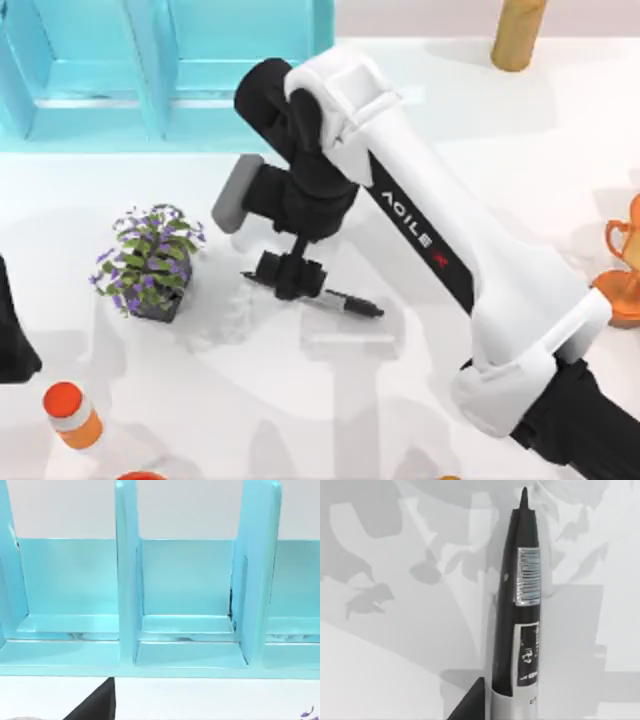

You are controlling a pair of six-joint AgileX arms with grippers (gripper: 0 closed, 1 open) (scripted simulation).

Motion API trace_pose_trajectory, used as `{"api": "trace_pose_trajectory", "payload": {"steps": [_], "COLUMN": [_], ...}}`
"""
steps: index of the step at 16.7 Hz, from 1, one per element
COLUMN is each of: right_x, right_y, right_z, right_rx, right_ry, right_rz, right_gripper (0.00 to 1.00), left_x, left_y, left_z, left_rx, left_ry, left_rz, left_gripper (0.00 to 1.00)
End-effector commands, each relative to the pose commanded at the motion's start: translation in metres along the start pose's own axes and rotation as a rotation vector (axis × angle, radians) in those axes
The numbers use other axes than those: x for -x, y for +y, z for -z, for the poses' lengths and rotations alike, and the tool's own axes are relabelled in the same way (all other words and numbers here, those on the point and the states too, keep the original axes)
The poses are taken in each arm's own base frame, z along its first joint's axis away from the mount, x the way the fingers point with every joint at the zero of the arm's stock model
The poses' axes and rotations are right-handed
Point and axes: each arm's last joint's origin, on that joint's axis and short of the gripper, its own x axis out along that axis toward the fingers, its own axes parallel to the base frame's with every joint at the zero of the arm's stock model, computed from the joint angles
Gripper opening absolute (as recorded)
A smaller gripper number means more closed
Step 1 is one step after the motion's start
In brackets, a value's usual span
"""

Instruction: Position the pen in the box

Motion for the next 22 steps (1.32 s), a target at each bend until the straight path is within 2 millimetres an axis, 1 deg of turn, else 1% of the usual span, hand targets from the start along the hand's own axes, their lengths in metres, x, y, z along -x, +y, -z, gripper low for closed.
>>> {"api": "trace_pose_trajectory", "payload": {"steps": [6,7,14,15,17,18,22], "right_x": [0.0,0.0,0.0,0.032,0.036,0.042,0.074], "right_y": [0.0,0.0,0.0,-0.016,-0.016,-0.015,-0.014], "right_z": [0.0,0.0,0.0,-0.007,-0.008,-0.009,-0.014], "right_rx": [0.0,0.0,0.0,0.022,0.024,0.026,0.024], "right_ry": [0.0,0.0,0.0,-0.136,-0.141,-0.148,-0.156], "right_rz": [0.0,0.0,0.0,0.144,0.146,0.15,0.154], "right_gripper": [0.02,0.0,0.0,0.0,0.0,0.0,0.0], "left_x": [0.0,0.0,0.0,0.0,0.0,0.0,0.0], "left_y": [0.0,0.0,0.0,0.0,0.0,0.0,0.0], "left_z": [0.0,0.0,0.0,0.0,0.0,0.0,0.0], "left_rx": [0.0,0.0,0.0,0.0,0.0,0.0,0.0], "left_ry": [0.0,0.0,0.0,0.0,0.0,0.0,0.0], "left_rz": [0.0,0.0,0.0,0.0,0.0,0.0,0.0], "left_gripper": [1.0,1.0,1.0,1.0,1.0,1.0,1.0]}}
